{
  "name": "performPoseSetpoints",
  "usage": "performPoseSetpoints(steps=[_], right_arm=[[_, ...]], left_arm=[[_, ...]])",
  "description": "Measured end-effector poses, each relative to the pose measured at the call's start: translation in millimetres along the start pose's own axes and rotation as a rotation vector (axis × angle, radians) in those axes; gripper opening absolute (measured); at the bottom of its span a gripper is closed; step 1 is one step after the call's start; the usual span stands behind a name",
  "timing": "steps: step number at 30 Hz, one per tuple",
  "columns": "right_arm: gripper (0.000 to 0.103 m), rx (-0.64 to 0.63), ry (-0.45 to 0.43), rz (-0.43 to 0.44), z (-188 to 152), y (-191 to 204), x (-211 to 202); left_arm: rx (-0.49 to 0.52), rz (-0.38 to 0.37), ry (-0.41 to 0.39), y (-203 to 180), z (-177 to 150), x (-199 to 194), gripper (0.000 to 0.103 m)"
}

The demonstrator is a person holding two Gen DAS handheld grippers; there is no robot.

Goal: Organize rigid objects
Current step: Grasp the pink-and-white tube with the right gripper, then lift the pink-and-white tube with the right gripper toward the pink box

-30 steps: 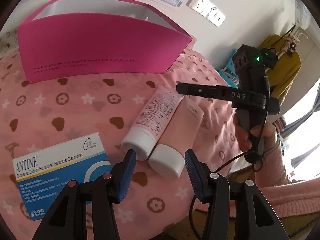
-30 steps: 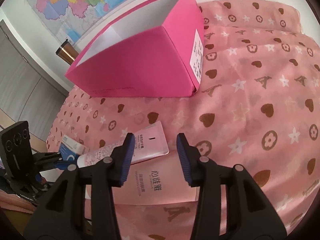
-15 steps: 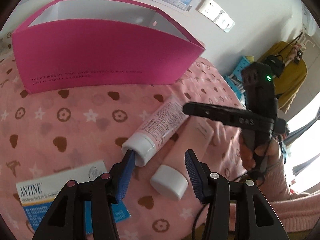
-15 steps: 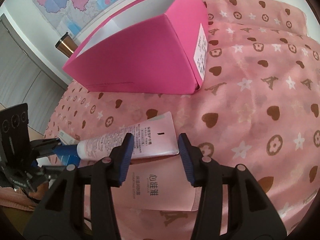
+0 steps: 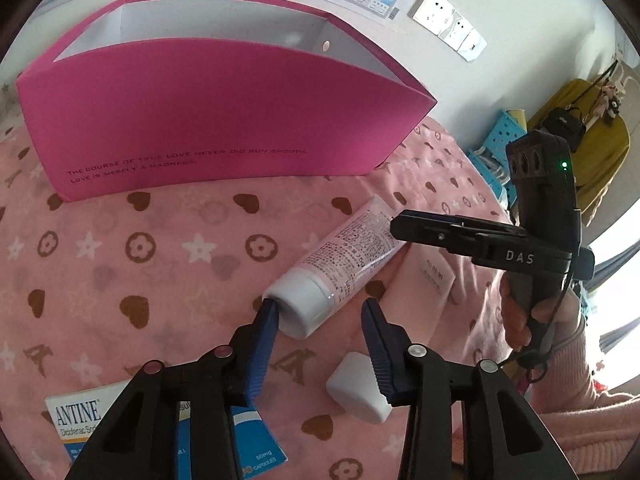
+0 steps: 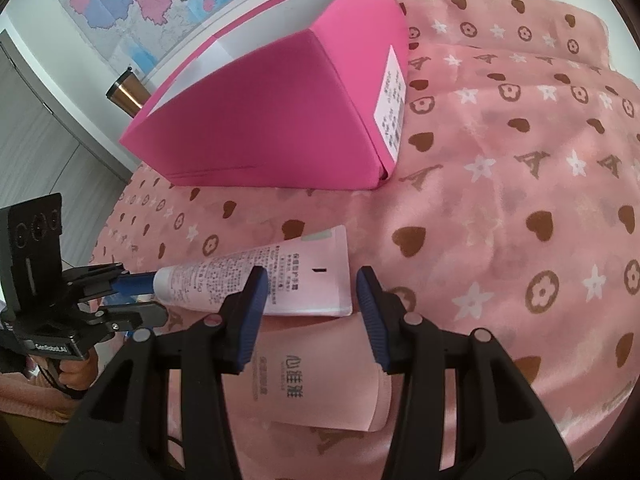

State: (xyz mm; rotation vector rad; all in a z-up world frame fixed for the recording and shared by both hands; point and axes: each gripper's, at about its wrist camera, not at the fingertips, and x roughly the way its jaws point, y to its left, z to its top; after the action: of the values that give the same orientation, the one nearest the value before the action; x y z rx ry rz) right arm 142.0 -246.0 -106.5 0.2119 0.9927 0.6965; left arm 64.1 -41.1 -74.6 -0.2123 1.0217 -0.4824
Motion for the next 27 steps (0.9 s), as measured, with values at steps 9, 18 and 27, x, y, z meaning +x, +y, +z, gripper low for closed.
performPoseSetpoints(steps=[9, 18, 27], right_arm=[[0.049, -0.013, -0.008, 0.017, -2.7, 4.6, -0.1], [0.049, 0.009, -0.047, 0.057, -7.4, 4.6, -14.3], [0.049, 0.008, -0.084, 0.05, -4.5, 9.0, -27.8]], left_arm=[[-0.01, 0.046, -0.013, 0.6, 2.2, -1.0, 0.041], [-0.009, 0.052, -0.026, 2.0, 5.7, 1.4, 0.041], [0.029, 0.056, -0.067, -6.1, 13.7, -10.6, 0.041]])
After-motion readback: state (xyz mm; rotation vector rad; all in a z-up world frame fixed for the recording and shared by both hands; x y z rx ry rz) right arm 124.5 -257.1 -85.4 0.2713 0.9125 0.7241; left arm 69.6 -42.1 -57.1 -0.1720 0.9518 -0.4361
